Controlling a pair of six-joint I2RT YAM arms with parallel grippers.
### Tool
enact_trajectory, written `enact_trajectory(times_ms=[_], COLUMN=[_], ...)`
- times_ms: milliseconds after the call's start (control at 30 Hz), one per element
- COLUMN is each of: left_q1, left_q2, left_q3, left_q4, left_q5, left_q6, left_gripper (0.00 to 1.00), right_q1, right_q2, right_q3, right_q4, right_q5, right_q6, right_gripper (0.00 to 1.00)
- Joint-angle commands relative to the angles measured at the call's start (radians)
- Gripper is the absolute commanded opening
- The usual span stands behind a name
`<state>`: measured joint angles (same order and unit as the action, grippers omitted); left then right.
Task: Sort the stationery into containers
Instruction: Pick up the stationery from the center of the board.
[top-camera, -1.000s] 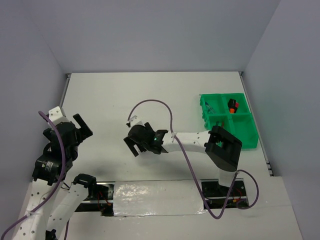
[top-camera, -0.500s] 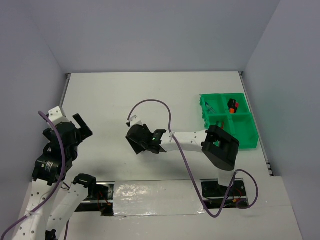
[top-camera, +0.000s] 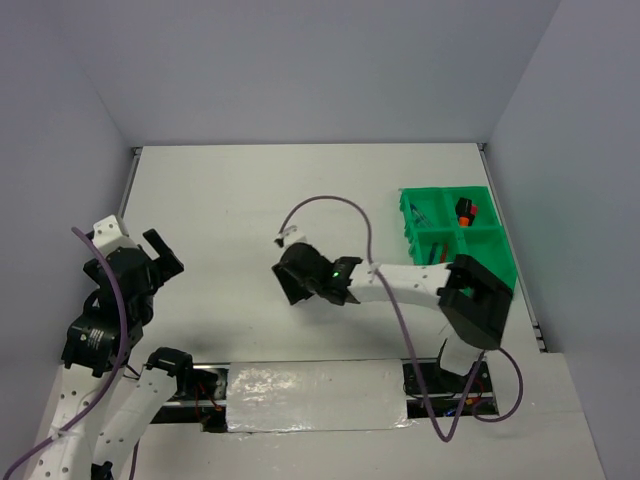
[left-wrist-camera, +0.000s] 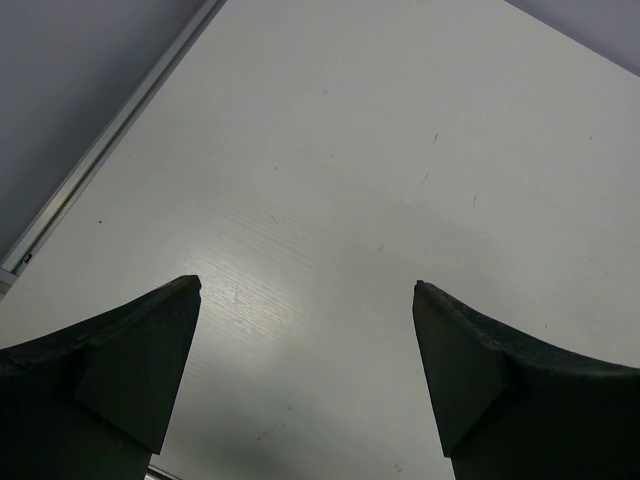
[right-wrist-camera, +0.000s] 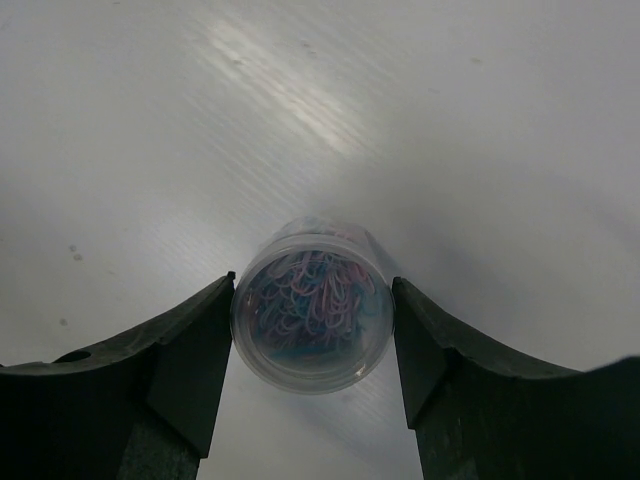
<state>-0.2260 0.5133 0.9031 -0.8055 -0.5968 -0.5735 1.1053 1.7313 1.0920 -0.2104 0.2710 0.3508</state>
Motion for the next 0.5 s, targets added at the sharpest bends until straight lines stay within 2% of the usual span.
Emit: enact_trajectory(times_ms=[0, 100, 233, 267, 333, 367, 400, 467], left_q1=[-0.004, -0.006, -0.009, -0.009, -0.010, -0.010, -0.010, -0.010], left_q2=[-0.009, -0.018, -0.025, -0.025, -0.021, -0.016, -0.012, 0.004], left_q3=[-0.003, -0.004, -0.006, -0.004, -0.004, -0.006, -0.006, -0.004], left_q4=[0.038, 0.042, 0.045, 0.046, 0.048, 0.049, 0.049, 0.052], left_q5=[-0.005, 0.003, 0.002, 0.006, 0.011, 0.015, 0.017, 0.028], left_q6=[0.023, 0.026, 0.026, 0.027, 0.029, 0.034, 0.032, 0.037], left_gripper=[0.99, 0.99, 0.99, 0.99, 0.99, 0.99, 0.99, 0.99], right_q1=[-0.125, -0.332, -0.557, -0.667, -0.786, -0.842, -0.949, -1.033], right_q2=[-0.223, -0.375, -0.629, -0.665, -0.755, -0.771, -0.782, -0.797], right_q3=[-0.070, -0.153, -0.239, -0.248, -0.286, -0.293, -0.297, -0.299], right_q4=[0.042, 0.002, -0.096, -0.133, -0.141, -0.158, -0.194, -0.263], right_q5=[0.054, 0.059, 0.232, 0.256, 0.290, 0.306, 0.318, 0.378], right_q6=[0.037, 0.105, 0.151, 0.166, 0.183, 0.197, 0.206, 0.257], right_gripper=[0.00, 0.00, 0.00, 0.00, 0.00, 0.00, 0.00, 0.00])
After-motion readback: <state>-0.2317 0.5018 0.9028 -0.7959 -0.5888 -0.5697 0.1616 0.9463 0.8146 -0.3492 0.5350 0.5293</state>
